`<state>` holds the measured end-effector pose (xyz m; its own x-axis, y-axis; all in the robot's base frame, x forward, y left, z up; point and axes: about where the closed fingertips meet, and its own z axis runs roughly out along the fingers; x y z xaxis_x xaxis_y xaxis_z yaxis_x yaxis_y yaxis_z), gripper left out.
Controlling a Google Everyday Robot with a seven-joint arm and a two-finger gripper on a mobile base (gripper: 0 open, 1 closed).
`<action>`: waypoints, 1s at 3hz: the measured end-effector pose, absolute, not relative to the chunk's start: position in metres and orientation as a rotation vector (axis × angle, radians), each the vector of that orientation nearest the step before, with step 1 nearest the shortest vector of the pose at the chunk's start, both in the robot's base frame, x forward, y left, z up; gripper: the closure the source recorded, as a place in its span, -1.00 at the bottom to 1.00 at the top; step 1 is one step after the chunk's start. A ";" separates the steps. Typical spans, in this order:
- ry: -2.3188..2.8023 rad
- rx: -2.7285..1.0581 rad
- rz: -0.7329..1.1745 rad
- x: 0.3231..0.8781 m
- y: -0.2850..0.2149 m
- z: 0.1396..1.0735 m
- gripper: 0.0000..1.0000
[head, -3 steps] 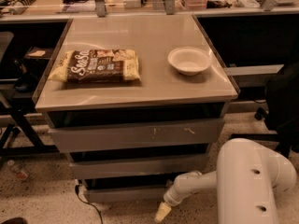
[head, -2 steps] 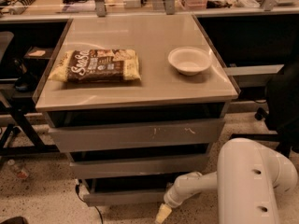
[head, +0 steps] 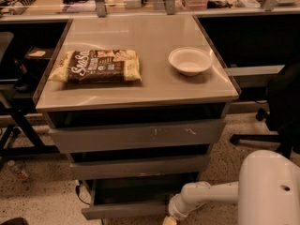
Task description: Open bottom drawer
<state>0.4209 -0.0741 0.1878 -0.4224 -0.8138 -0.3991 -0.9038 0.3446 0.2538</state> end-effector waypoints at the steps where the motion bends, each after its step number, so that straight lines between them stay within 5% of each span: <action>1: 2.446 -1.565 0.699 0.381 -0.089 0.206 -1.00; 3: 2.413 -1.586 0.675 0.389 -0.085 0.207 -1.00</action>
Offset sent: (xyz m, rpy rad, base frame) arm -0.0599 -0.0277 0.0331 -0.0192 0.0767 0.0015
